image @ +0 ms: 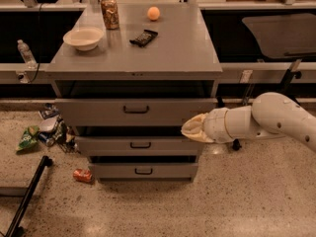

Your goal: Close top drawer

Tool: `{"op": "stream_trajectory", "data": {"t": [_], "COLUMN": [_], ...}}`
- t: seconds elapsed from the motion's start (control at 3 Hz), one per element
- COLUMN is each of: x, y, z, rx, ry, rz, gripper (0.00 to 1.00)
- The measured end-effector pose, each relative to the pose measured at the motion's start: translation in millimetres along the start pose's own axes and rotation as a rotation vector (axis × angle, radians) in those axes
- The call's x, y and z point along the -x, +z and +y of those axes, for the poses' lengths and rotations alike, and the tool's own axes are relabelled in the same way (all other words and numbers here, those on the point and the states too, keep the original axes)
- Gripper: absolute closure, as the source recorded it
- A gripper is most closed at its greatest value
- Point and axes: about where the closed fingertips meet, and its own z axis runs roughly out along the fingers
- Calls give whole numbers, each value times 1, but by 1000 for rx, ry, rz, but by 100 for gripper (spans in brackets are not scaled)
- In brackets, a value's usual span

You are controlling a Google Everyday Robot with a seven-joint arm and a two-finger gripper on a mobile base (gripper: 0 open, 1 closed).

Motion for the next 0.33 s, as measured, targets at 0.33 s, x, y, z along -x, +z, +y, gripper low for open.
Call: {"op": "stream_trajectory", "data": {"t": [0.33], "x": [1], "y": [0], "z": [1], "rx": [3], "ry": [3], "rz": [-3], "gripper": [53]}}
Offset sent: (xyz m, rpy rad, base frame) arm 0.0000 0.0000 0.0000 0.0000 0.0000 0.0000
